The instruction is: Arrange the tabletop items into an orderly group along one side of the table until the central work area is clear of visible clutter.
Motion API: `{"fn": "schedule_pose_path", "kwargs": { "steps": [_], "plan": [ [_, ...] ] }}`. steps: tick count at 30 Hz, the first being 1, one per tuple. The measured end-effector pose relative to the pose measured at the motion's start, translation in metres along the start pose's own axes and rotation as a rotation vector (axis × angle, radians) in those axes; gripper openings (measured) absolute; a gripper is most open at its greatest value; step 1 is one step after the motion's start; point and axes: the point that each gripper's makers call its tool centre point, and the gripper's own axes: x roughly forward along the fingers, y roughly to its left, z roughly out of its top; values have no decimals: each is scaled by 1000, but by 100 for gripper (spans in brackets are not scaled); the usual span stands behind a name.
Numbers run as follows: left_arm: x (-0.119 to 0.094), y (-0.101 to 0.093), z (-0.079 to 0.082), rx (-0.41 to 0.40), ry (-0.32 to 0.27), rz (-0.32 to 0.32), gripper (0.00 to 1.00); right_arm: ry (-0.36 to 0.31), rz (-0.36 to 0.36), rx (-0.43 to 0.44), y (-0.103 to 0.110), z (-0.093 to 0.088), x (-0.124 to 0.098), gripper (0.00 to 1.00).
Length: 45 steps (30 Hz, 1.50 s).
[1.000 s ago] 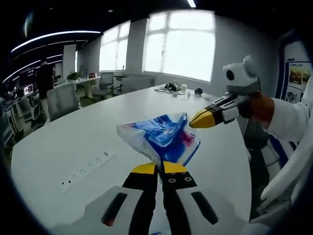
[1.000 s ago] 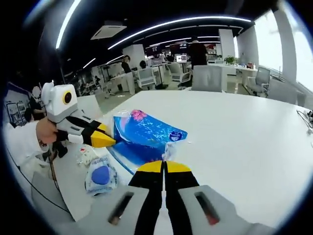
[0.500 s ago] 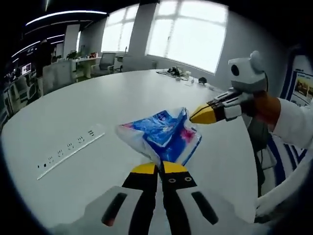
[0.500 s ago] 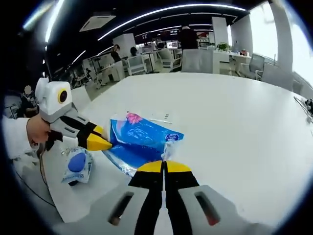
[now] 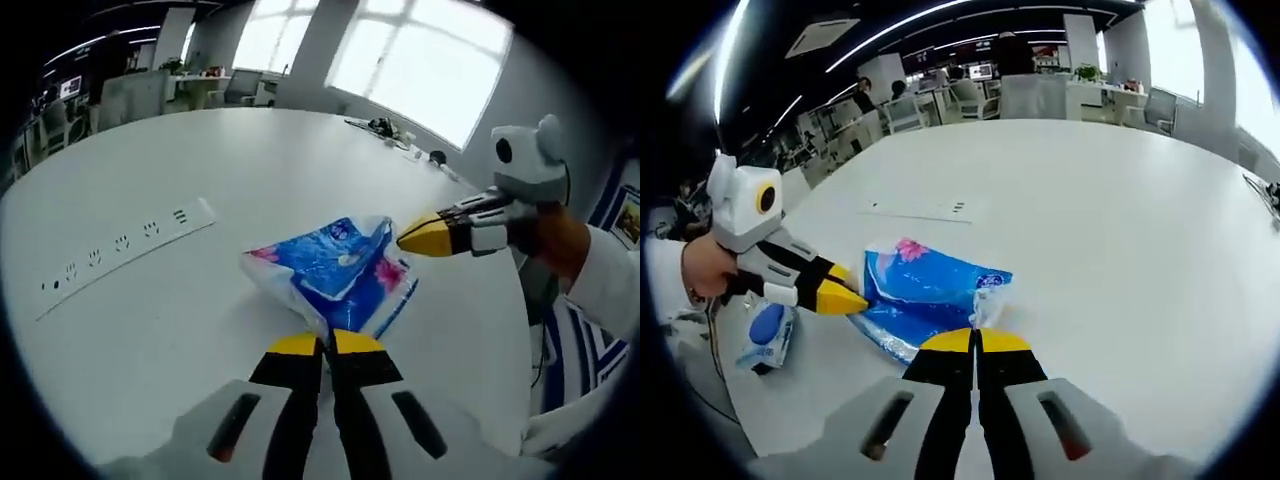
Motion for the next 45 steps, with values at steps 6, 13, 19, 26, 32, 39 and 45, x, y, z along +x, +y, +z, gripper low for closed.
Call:
{"fn": "schedule_pose_path", "kwargs": {
  "steps": [6,13,19,26,32,39,45],
  "plan": [
    [9,3,-7,-41,21,12,0,13,-4,12,-7,-8,6,0],
    [17,2,-16,-36,49,19,1,28,-6,18,-12,-18,14,0],
    [18,0,-20,-28,66,19,3,34,-8,35,-15,-24,13,0],
    [20,1,-25,-16,92,22,5,45,-15,17,-20,-27,17,0],
    [18,4,-24,-18,94,25,9,48,-23,7,-21,-27,18,0],
    [14,2,-17,-17,78,19,15,53,-34,6,-22,-28,19,2],
    [7,2,-17,-4,76,23,19,48,-52,13,-24,-28,17,11]
  ]
}}
